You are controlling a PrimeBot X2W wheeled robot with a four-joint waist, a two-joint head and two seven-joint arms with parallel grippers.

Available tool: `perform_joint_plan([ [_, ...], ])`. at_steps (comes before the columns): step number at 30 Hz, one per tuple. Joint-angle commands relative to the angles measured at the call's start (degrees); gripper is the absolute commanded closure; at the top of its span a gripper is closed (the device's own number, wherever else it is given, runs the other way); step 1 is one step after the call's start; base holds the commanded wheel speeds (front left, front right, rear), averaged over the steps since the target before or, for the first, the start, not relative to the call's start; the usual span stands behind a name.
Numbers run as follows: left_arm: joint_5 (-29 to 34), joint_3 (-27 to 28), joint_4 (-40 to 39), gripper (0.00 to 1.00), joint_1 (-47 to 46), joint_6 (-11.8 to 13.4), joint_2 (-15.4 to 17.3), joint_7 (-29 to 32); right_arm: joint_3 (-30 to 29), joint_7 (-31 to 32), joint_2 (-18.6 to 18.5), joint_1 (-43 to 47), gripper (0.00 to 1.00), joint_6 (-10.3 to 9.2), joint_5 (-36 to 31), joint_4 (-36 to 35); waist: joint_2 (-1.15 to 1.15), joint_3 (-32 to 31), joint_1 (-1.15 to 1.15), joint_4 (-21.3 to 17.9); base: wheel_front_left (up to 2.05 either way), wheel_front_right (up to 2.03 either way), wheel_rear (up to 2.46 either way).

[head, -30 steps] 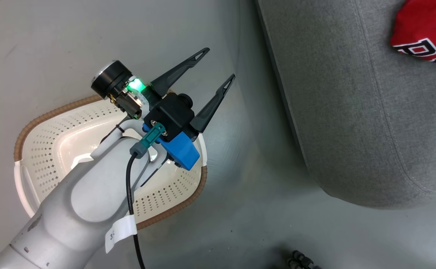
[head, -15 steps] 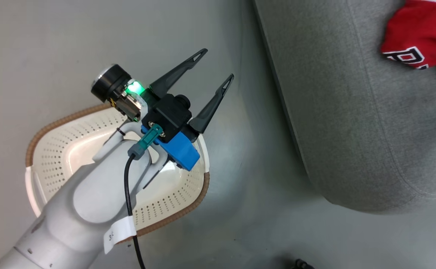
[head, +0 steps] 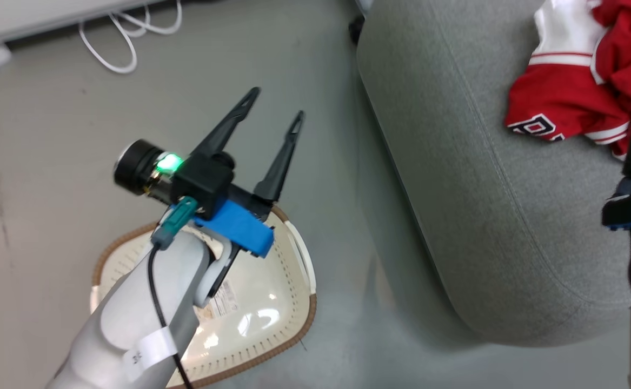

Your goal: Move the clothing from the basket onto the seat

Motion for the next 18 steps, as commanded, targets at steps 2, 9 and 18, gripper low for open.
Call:
perform_joint_plan([
  [2, 0.1, 3.4, -1.0, 0.00, 3.1, 0.7, -0.2, -0.3, 2.4, -0.2, 0.7, 2.4, 0.00, 0.01, 0.2, -1.8, 0.00, -5.3, 0.01, 2.3, 0.00, 0.00, 0.00],
  [9, 0.9, 12.8, -3.4, 0.00, 9.7, 1.2, -0.9, -0.3, 8.0, -0.2, 1.8, 6.5, 0.00, 0.01, 0.8, -4.9, 0.00, -10.9, 0.01, 6.1, 0.00, 0.00, 0.00],
  [18, 3.5, 23.7, -4.8, 0.00, 18.1, 0.2, -3.1, -0.3, 14.1, -0.2, 2.8, 10.7, 0.00, 0.01, 2.7, -4.5, 0.00, -16.4, 0.01, 10.2, 0.00, 0.00, 0.00],
])
